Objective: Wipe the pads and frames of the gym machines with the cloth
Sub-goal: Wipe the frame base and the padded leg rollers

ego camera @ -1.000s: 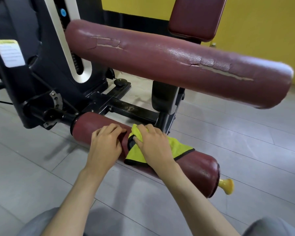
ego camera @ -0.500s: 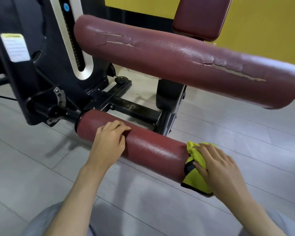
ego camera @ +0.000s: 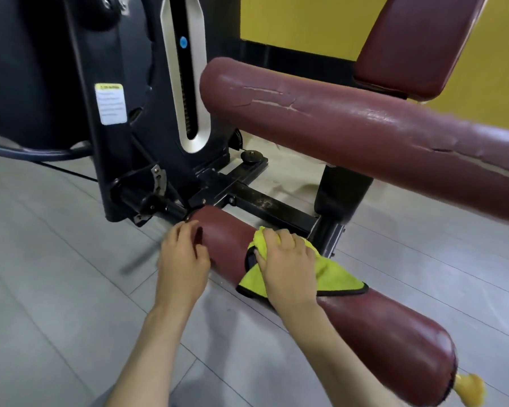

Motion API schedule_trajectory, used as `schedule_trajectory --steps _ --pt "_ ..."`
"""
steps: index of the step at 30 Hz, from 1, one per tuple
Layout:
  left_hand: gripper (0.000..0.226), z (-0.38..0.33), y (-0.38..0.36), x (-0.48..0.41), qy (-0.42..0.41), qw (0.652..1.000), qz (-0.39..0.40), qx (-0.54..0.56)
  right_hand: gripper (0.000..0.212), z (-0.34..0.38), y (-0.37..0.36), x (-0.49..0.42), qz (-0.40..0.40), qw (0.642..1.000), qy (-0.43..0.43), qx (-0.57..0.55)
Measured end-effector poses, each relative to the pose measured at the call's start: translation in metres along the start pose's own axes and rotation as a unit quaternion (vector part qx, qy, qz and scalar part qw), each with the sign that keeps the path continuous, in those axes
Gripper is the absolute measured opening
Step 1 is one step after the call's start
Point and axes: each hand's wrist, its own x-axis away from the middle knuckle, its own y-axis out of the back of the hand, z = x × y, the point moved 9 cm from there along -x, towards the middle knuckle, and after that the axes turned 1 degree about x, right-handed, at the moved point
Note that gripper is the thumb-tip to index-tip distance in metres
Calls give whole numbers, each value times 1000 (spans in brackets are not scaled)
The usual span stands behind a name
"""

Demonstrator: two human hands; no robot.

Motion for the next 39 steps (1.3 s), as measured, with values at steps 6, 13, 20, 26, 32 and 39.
schedule_trajectory --steps 6,13,20,26,32,39 --pt "55 4 -2 5 17 1000 21 -2 43 68 -24 -52 5 999 43 -17" --pt "56 5 -13 8 54 996 62 21 41 7 6 -10 40 996 79 -29" --pt "57 17 -13 7 58 994 84 47 39 -49 16 30 -10 1000 7 -27" --pt "47 24 5 1 71 986 9 149 42 30 -13 -24 -6 1000 13 -8" --pt "33 28 37 -1 88 977 -127 148 39 122 -42 -94 42 996 16 -80" --pt "27 33 33 -1 106 977 -135 125 37 139 -47 -107 71 991 57 -96"
